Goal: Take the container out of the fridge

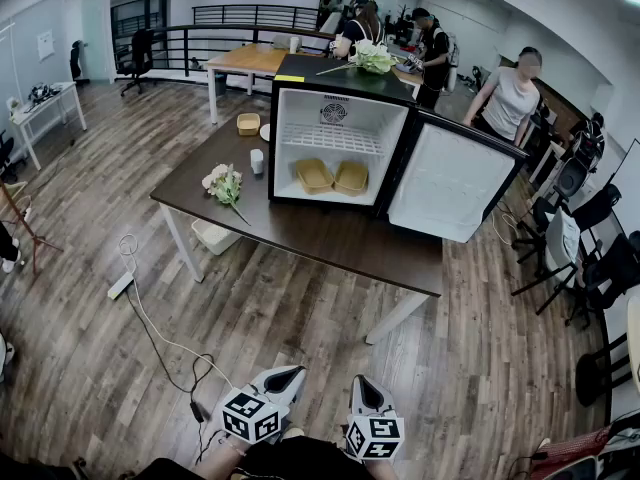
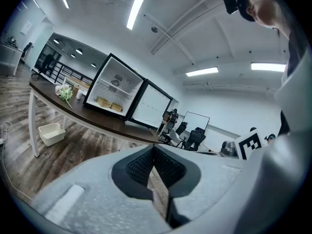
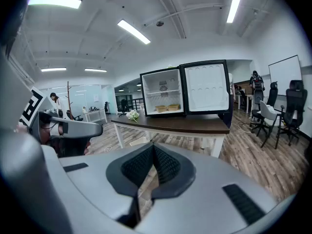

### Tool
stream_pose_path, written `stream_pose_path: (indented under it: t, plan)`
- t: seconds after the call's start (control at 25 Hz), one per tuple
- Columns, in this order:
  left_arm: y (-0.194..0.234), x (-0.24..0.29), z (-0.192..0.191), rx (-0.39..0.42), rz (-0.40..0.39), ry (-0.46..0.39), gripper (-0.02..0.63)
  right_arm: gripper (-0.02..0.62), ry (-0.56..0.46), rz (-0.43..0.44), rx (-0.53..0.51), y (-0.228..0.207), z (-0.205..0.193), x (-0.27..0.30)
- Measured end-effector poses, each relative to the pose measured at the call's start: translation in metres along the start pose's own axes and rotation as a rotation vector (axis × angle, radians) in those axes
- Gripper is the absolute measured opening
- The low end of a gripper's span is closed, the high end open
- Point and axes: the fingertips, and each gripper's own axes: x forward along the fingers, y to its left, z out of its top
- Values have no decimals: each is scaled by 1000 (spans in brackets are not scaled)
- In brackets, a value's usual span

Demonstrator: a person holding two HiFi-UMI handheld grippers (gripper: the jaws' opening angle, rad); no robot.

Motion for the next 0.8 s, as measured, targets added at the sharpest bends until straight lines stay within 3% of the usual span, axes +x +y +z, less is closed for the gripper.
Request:
stream_pose_path:
  t: [0.32, 0.8]
  plan:
    - [-3, 2, -1, -14, 14, -16, 8, 6, -3, 7, 2, -4, -3, -4]
    - [48, 33, 13, -64, 27, -27, 8, 8, -12, -37, 90, -24, 7, 36]
